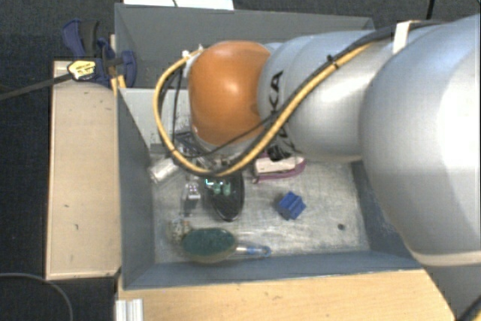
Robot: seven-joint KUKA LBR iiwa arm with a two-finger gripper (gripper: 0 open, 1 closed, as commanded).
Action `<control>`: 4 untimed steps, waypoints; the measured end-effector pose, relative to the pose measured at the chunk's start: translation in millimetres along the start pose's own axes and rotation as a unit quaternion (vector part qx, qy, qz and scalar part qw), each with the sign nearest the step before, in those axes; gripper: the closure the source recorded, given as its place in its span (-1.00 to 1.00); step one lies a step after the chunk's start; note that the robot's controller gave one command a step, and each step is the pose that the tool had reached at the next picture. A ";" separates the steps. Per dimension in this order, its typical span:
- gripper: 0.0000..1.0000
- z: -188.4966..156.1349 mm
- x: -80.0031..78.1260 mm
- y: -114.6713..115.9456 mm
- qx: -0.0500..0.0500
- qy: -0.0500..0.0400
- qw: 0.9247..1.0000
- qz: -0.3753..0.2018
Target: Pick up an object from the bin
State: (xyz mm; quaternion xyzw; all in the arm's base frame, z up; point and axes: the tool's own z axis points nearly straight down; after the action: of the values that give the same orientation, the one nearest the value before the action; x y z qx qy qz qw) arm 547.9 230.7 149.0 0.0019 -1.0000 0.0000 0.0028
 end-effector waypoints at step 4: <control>-1.00 76.6 -24.2 -125.8 0.001 -0.009 0.904 -0.427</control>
Offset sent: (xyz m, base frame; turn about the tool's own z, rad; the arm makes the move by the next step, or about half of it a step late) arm -0.0599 -0.0570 -0.0790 -0.3947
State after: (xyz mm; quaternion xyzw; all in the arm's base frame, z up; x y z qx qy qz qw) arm 572.2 105.0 72.3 0.4284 -0.9036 -0.0003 -0.0065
